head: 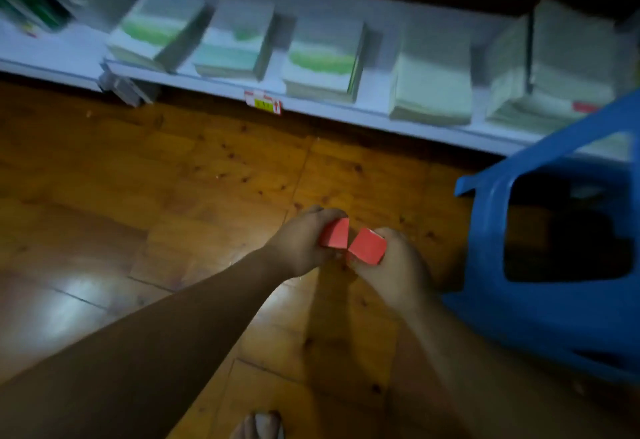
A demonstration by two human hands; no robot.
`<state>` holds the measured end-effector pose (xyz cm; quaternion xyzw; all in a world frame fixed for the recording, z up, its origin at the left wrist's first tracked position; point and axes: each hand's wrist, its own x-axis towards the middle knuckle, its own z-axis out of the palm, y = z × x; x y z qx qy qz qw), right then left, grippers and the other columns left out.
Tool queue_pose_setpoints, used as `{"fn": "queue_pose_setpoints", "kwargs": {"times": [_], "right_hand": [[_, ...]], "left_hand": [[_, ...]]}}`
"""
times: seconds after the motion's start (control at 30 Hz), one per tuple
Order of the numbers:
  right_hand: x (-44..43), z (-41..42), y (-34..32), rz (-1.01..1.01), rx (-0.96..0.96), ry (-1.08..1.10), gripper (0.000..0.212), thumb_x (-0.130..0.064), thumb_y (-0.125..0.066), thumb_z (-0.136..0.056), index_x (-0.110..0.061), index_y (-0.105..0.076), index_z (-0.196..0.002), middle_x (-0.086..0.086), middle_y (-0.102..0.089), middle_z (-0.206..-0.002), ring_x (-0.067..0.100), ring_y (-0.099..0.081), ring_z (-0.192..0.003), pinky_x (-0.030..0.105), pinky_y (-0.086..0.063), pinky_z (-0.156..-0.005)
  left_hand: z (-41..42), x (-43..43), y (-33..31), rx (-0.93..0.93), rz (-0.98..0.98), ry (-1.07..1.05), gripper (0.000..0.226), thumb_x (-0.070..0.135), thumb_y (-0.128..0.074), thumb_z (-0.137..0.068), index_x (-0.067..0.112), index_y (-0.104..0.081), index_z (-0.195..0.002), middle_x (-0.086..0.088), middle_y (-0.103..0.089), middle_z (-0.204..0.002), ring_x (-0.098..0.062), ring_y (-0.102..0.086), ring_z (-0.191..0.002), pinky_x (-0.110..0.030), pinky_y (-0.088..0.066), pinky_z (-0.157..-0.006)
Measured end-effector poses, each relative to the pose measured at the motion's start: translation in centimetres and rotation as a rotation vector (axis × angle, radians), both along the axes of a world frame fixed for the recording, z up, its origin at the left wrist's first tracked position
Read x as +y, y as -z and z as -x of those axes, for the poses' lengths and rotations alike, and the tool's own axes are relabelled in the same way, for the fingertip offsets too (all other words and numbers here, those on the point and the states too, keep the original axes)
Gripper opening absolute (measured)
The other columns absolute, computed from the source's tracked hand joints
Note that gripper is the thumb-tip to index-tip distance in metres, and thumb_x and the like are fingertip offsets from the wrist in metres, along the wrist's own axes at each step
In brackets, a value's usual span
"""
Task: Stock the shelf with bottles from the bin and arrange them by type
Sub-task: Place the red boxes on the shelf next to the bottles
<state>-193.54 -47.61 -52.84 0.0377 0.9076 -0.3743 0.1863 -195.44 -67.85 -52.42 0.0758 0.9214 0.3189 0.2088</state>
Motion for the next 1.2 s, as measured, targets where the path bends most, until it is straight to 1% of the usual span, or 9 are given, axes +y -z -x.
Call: {"fn": "queue_pose_setpoints", "kwargs": {"times": [0.17,0.27,0.37,0.6,0.8,0.9,0.97,1.07,1.2], "right_hand": [[0.7,1.4,-19.7,0.263,0.044,0.140,0.059,-0.039,-0.086,-0.070,-0.035,-0.062,-0.124,-0.011,-0.066,-0.114,0.005,-0.066,-0.104,0.017,-0.049,-0.083],[1.9,1.6,-34.8,0.407,0.098,0.286,0.070,-0.025,-0.090,-0.075,-0.034,-0.055,-0.135,-0.010,-0.069,-0.122,-0.002,-0.067,-0.109,0.019,-0.053,-0.091],[3.9,1.2,-51.1,0.500,0.199,0.402,0.067,-0.002,-0.084,-0.082,-0.025,-0.054,-0.137,-0.010,-0.069,-0.120,-0.011,-0.067,-0.099,0.010,-0.050,-0.082],[12.9,-2.7,-80.9,0.497,0.483,0.458,0.055,-0.020,-0.084,-0.086,-0.030,-0.059,-0.135,-0.006,-0.071,-0.119,0.008,-0.068,-0.109,0.025,-0.055,-0.084],[22.8,-8.3,-95.3,0.374,0.731,0.513,0.058,-0.023,-0.088,-0.082,-0.031,-0.060,-0.131,-0.011,-0.071,-0.114,-0.003,-0.067,-0.102,0.016,-0.054,-0.085],[28.2,-11.5,-99.2,0.321,0.792,0.551,0.057,-0.027,-0.088,-0.081,-0.033,-0.059,-0.130,-0.017,-0.069,-0.115,-0.008,-0.065,-0.101,0.012,-0.053,-0.085],[32.0,-13.5,-100.9,0.290,0.796,0.579,0.056,-0.032,-0.086,-0.083,-0.036,-0.057,-0.131,-0.016,-0.067,-0.119,-0.003,-0.065,-0.106,0.022,-0.056,-0.090],[37.5,-16.2,-102.6,0.264,0.790,0.626,0.051,-0.035,-0.084,-0.085,-0.038,-0.057,-0.128,-0.018,-0.065,-0.115,0.003,-0.067,-0.105,0.031,-0.059,-0.089],[43.9,-18.0,-103.8,0.202,0.794,0.670,0.048,-0.034,-0.082,-0.086,-0.037,-0.055,-0.125,-0.023,-0.061,-0.110,-0.002,-0.063,-0.101,0.021,-0.053,-0.082]], "left_hand": [[1.9,0.6,-19.6,0.044,-0.397,-0.240,0.080,0.006,-0.094,-0.073,0.023,-0.058,-0.141,0.012,-0.062,-0.129,-0.002,-0.059,-0.115,-0.013,-0.045,-0.097],[3.0,1.6,-35.0,0.087,-0.539,-0.279,0.086,0.004,-0.096,-0.071,0.023,-0.057,-0.145,0.007,-0.067,-0.130,-0.004,-0.064,-0.120,-0.021,-0.052,-0.101],[3.6,4.0,-50.8,0.138,-0.631,-0.236,0.083,0.007,-0.094,-0.075,0.024,-0.055,-0.147,0.004,-0.069,-0.130,-0.007,-0.064,-0.123,-0.030,-0.056,-0.099],[1.7,13.3,-80.1,0.277,-0.806,0.047,0.068,0.014,-0.078,-0.095,0.028,-0.044,-0.153,-0.001,-0.061,-0.145,-0.022,-0.062,-0.130,-0.049,-0.055,-0.104],[-2.3,24.3,-92.8,0.319,-0.942,0.202,0.057,0.023,-0.082,-0.088,0.024,-0.057,-0.139,-0.008,-0.066,-0.132,-0.040,-0.064,-0.121,-0.063,-0.053,-0.103],[-4.8,30.5,-96.1,0.359,-0.973,0.231,0.064,0.019,-0.092,-0.080,0.026,-0.060,-0.135,-0.004,-0.069,-0.126,-0.027,-0.070,-0.113,-0.046,-0.061,-0.095],[-6.3,34.6,-97.4,0.392,-0.976,0.268,0.064,0.014,-0.091,-0.081,0.028,-0.060,-0.136,0.003,-0.069,-0.124,-0.017,-0.070,-0.113,-0.036,-0.062,-0.093],[-8.0,40.5,-98.8,0.430,-0.949,0.332,0.068,0.017,-0.087,-0.085,0.036,-0.056,-0.142,0.010,-0.066,-0.130,-0.010,-0.067,-0.119,-0.034,-0.059,-0.098],[-8.8,47.1,-99.5,0.400,-0.942,0.327,0.074,0.022,-0.090,-0.083,0.037,-0.054,-0.146,0.010,-0.068,-0.129,-0.006,-0.067,-0.118,-0.039,-0.058,-0.103]]}}
